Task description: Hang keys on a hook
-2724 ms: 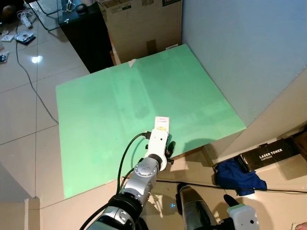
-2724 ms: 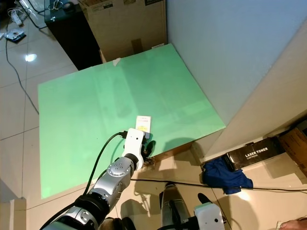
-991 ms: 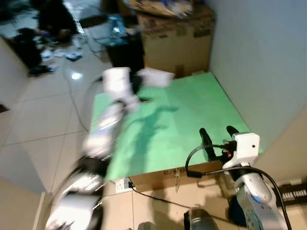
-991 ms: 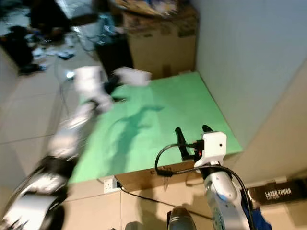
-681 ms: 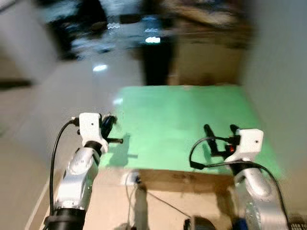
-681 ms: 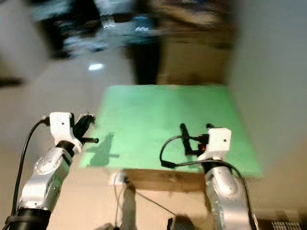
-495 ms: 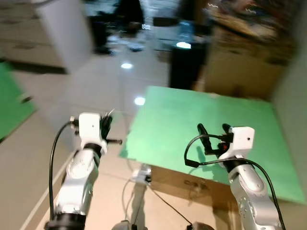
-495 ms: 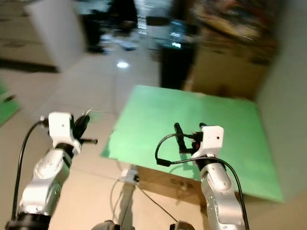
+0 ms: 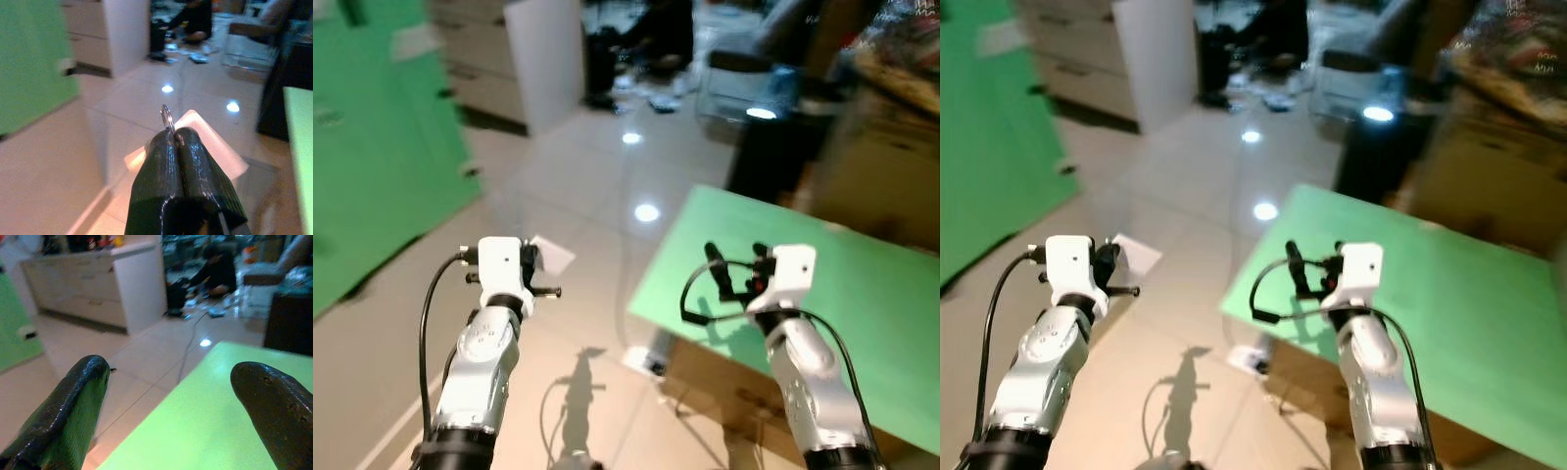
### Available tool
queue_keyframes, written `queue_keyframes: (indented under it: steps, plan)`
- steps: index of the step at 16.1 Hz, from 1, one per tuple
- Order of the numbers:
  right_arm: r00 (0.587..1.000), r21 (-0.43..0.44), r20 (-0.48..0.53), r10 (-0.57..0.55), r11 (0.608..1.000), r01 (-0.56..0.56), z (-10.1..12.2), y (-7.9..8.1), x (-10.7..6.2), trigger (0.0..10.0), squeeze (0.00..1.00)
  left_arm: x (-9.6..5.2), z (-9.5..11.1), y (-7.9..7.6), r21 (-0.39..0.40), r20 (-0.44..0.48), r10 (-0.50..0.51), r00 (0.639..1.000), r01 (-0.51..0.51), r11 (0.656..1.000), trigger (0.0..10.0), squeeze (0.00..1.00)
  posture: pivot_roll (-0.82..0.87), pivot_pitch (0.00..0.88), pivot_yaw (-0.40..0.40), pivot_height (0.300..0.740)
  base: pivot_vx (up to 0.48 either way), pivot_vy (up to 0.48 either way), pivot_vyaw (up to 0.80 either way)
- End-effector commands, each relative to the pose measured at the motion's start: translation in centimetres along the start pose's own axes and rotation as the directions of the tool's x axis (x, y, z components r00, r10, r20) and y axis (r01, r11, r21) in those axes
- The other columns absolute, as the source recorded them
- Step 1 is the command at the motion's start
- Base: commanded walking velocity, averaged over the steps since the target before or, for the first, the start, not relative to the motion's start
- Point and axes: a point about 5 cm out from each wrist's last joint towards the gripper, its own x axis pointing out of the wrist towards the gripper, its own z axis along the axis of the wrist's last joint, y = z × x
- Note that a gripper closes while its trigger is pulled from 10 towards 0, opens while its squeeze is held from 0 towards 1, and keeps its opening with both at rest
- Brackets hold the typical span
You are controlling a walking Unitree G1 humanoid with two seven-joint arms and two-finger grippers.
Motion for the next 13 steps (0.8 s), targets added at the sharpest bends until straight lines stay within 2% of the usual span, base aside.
queue_keyframes:
  steps: [1,2,4,6,7,9,10,12,13]
  plan:
    - [1.0,-0.01,-0.01,-0.016,1.0,0.016,-0.5,-0.6,-1.0,10.0,0.0,-0.4,-0.9,0.3,0.028,-0.03,-0.007,1.0,0.007,1.0,10.0,0.0,-0.02,0.0,0.029,0.74,0.0,0.0,0.4]
    - [1.0,-0.033,-0.028,-0.011,0.999,0.01,-1.0,-0.6,-2.0,10.0,0.0,-1.2,-1.5,1.0,0.057,-0.024,-0.021,1.0,0.022,0.998,10.0,0.0,-0.03,0.0,0.033,0.74,0.0,0.0,0.4]
    - [0.998,-0.059,-0.064,0.004,0.998,-0.008,-1.6,-0.7,-3.8,10.0,0.0,-3.7,-2.9,1.9,0.032,-0.064,-0.095,0.993,0.098,0.995,10.0,0.0,-0.04,0.0,0.037,0.74,0.0,0.0,0.4]
    - [0.996,-0.068,-0.089,0.005,0.998,-0.011,-1.9,-1.1,-4.6,10.0,0.0,-4.6,-3.3,2.0,0.046,-0.081,-0.094,0.992,0.098,0.994,10.0,0.0,-0.03,0.0,0.028,0.74,0.0,0.0,0.4]
    - [0.995,-0.071,-0.099,-0.001,0.997,-0.006,-2.1,-1.5,-4.8,10.0,0.0,-4.5,-3.3,1.9,0.055,-0.07,-0.065,0.995,0.069,0.996,10.0,0.0,-0.03,0.0,0.025,0.74,0.0,0.0,0.4]
    - [0.994,-0.053,-0.109,0.0,0.999,-0.005,-2.6,-2.0,-4.6,10.0,0.0,-3.6,-3.4,1.6,0.04,-0.072,0.015,0.997,-0.012,0.999,10.0,0.0,-0.03,0.0,0.019,0.74,0.0,-0.48,0.41]
    - [0.992,-0.046,-0.124,0.012,0.999,-0.017,-2.9,-2.1,-4.7,10.0,0.0,-3.5,-3.7,2.0,0.053,-0.088,0.039,0.995,-0.034,0.998,10.0,0.0,-0.03,0.0,0.015,0.74,0.0,-0.48,0.41]
    - [0.985,-0.044,-0.17,0.028,0.998,-0.036,-4.1,-2.2,-5.7,10.0,0.0,-4.3,-4.6,3.9,0.082,-0.132,0.089,0.987,-0.079,0.994,10.0,0.0,-0.02,0.0,0.008,0.74,0.0,-0.48,0.4]
    - [0.984,-0.044,-0.175,0.028,0.998,-0.037,-4.3,-2.2,-5.8,10.0,0.0,-4.5,-4.8,4.1,0.08,-0.141,0.095,0.985,-0.085,0.993,10.0,0.0,-0.02,0.0,0.007,0.74,0.0,-0.48,0.41]
